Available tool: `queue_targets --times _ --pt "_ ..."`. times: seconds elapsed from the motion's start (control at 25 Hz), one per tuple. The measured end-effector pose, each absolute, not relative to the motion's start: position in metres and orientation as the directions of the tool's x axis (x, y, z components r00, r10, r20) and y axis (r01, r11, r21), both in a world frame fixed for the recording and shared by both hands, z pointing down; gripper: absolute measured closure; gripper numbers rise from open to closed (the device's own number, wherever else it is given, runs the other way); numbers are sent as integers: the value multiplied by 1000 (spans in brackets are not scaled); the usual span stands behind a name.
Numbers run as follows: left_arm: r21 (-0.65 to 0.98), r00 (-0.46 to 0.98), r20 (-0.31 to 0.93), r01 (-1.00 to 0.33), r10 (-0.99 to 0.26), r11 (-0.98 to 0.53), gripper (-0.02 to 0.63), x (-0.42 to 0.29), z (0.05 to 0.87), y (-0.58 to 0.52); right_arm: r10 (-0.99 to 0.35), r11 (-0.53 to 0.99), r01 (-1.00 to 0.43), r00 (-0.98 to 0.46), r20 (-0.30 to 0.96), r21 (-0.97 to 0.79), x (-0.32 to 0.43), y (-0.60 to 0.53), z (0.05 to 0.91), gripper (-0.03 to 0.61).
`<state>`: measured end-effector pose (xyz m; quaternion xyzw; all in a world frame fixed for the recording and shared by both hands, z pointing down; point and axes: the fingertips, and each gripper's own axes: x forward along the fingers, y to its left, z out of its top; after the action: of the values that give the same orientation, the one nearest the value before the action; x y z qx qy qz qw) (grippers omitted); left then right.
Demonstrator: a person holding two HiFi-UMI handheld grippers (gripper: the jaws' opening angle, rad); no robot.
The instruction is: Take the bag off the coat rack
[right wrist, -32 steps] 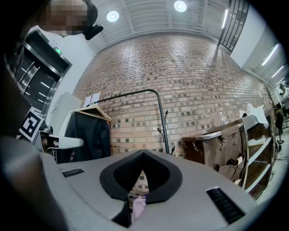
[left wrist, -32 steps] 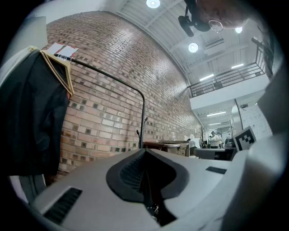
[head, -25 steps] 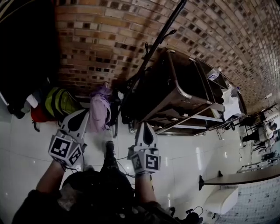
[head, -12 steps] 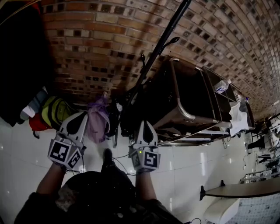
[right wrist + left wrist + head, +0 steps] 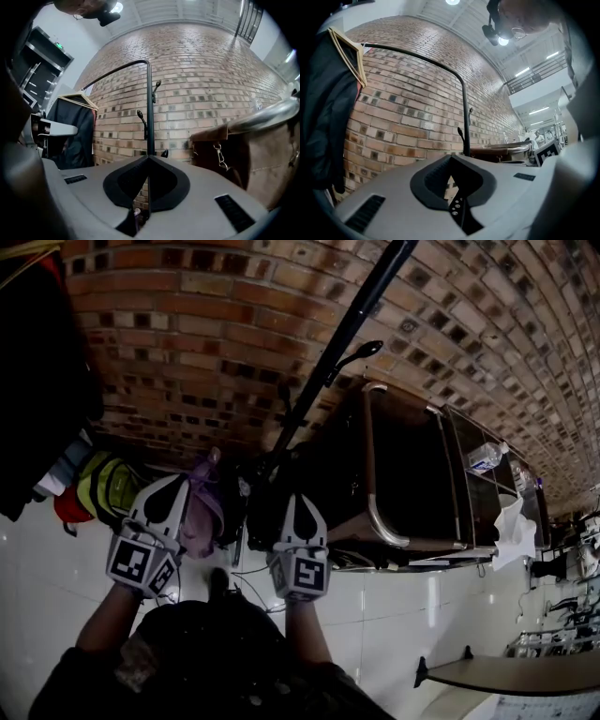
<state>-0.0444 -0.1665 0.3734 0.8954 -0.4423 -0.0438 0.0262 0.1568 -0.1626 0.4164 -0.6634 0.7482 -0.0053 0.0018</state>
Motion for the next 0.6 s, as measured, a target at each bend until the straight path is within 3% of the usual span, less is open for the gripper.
queue_targets --times 0.44,0.6 --pt "44 564 -32 -824 -825 -565 574 5 404 -237 -944 287 -958 -286 164 -20 174 -244 493 410" --pt "40 560 -16 -827 -828 -560 574 14 412 -258 -928 317 -948 -316 199 -26 175 -270 511 408"
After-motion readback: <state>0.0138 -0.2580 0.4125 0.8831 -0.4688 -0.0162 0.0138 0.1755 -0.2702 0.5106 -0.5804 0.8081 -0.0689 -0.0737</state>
